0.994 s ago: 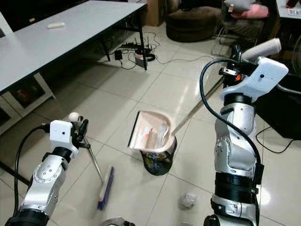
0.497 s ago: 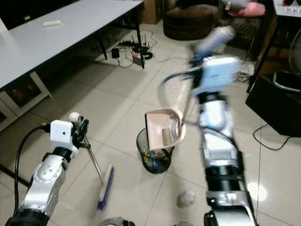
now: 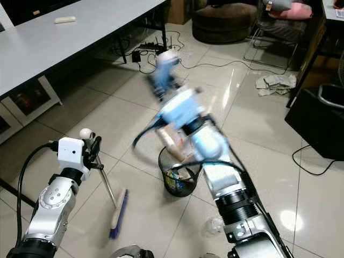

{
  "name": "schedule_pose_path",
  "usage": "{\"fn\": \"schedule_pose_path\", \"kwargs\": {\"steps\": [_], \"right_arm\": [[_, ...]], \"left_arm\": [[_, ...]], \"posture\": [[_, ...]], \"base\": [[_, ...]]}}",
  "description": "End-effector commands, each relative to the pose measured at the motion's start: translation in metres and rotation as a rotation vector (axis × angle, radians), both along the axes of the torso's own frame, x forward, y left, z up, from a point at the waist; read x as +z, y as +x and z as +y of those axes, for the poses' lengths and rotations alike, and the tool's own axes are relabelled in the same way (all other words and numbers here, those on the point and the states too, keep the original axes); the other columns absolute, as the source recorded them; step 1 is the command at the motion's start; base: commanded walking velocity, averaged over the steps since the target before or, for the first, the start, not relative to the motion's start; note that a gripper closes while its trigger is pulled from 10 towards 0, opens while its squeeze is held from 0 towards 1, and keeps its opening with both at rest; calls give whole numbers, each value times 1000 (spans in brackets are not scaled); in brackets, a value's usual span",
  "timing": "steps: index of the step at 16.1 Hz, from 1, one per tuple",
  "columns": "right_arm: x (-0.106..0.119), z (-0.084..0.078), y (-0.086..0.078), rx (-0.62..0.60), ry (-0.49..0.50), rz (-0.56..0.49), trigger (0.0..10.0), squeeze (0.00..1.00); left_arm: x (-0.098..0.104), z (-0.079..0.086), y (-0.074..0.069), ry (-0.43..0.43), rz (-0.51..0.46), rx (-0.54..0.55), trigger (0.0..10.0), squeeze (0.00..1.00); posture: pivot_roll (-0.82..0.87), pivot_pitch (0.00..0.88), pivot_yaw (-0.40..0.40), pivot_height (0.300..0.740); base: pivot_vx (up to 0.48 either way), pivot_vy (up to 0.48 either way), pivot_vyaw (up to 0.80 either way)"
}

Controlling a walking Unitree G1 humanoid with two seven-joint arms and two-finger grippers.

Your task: Sweep floor

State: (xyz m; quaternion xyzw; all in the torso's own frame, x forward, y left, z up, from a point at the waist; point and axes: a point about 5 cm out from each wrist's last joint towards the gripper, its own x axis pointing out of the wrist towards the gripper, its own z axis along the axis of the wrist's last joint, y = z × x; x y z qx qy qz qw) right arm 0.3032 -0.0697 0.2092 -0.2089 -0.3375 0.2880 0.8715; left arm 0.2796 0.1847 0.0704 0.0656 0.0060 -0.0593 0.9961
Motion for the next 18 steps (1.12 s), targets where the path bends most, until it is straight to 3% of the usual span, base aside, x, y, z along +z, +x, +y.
{"fn": "schedule_pose_path", "kwargs": {"steps": [1, 2, 5, 7, 10, 11, 12, 13, 14, 16, 17, 18], "right_arm": [[15, 7, -4, 43, -35, -99, 10000, 0], [7, 14, -7, 69, -145, -124, 10000, 0], [2, 15, -9, 74, -200, -132, 10000, 0], [10, 7, -7, 7, -216, -196, 10000, 0], [57, -35, -2, -264, -13, -360, 10000, 0], [59, -60, 6, -430, 16, -318, 10000, 0], [56, -71, 9, -499, 14, -287, 10000, 0], [34, -107, 14, -666, 68, -123, 10000, 0], [34, -107, 14, -666, 68, -123, 10000, 0], [-2, -138, 7, -814, 146, 68, 10000, 0], [-15, -145, 5, -859, 179, 142, 10000, 0], [-35, -150, 0, -908, 149, 202, 10000, 0]], "left_arm": [[6, 0, 3, 19, -35, 2, 10000, 0], [6, 0, 3, 21, -35, 0, 10000, 0], [5, 0, 3, 22, -34, 1, 10000, 0], [4, 0, 2, 23, -31, -3, 10000, 0], [1, -4, 3, 11, -7, -30, 10000, 0], [-3, -8, 5, 27, 31, -82, 10000, 0], [-4, -10, 5, 39, 42, -107, 10000, 0], [-9, -12, 5, 75, 70, -150, 10000, 0], [-9, -12, 5, 75, 70, -150, 10000, 0], [-10, -13, 6, 83, 70, -151, 10000, 0], [-9, -13, 7, 81, 66, -145, 10000, 0], [-6, -9, 9, 85, 48, -100, 10000, 0]], "posture": [[-5, 23, 90, 740], [-6, 23, 89, 740], [-12, 18, 91, 740], [-13, 21, 90, 740], [-11, 26, 77, 740], [-10, 25, 77, 740], [-14, 22, 80, 740], [-16, 20, 83, 740], [-16, 20, 83, 740], [-27, 24, 84, 740], [-23, 29, 81, 740], [-19, 33, 77, 740]], "base": [[0, 0, 0], [0, 0, 0], [0, 0, 0], [0, 0, 0], [0, 0, 0], [0, 0, 0], [0, 0, 0], [0, 0, 0], [0, 0, 0], [0, 0, 0], [0, 0, 0], [0, 0, 0]]}}
